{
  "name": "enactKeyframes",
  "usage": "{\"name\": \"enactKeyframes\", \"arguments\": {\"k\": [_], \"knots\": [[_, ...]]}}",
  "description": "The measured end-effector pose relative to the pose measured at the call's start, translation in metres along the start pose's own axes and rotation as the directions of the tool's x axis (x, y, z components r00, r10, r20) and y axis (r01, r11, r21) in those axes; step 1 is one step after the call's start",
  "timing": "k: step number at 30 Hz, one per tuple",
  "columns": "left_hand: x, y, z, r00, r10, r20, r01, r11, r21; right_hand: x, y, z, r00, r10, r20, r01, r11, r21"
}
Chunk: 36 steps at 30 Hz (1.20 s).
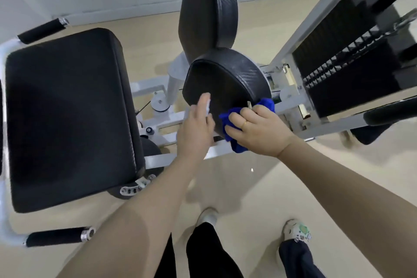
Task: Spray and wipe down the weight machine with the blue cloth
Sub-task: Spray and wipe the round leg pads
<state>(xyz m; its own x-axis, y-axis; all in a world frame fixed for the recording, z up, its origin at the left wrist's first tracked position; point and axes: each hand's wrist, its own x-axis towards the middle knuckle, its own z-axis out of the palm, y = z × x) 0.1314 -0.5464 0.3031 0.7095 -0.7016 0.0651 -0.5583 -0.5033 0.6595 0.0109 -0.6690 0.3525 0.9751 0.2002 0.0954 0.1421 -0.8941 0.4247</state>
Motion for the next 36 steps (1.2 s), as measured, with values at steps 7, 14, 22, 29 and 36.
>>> {"name": "enactKeyframes", "arguments": {"k": [7, 14, 22, 29, 36], "knots": [[0.017, -0.037, 0.006, 0.796, 0.602, 0.063, -0.596, 0.762, 0.253, -0.005, 0.001, 0.01, 0.999, -0.036, -0.006, 0.036, 0.997, -0.066], [0.022, -0.038, 0.022, 0.786, 0.618, 0.028, -0.581, 0.722, 0.375, -0.002, 0.03, 0.028, 1.0, -0.005, 0.027, 0.007, 0.997, -0.083], [0.027, -0.043, 0.02, 0.746, 0.659, 0.095, -0.581, 0.575, 0.576, -0.012, 0.051, 0.059, 0.993, 0.107, -0.057, -0.114, 0.986, -0.119], [0.019, -0.058, 0.006, 0.705, 0.688, 0.17, -0.586, 0.432, 0.685, 0.0, 0.04, 0.075, 0.957, 0.215, -0.195, -0.236, 0.967, -0.094], [0.016, -0.059, -0.005, 0.722, 0.663, 0.2, -0.578, 0.418, 0.701, 0.01, 0.039, 0.077, 0.947, 0.235, -0.218, -0.259, 0.962, -0.088]]}}
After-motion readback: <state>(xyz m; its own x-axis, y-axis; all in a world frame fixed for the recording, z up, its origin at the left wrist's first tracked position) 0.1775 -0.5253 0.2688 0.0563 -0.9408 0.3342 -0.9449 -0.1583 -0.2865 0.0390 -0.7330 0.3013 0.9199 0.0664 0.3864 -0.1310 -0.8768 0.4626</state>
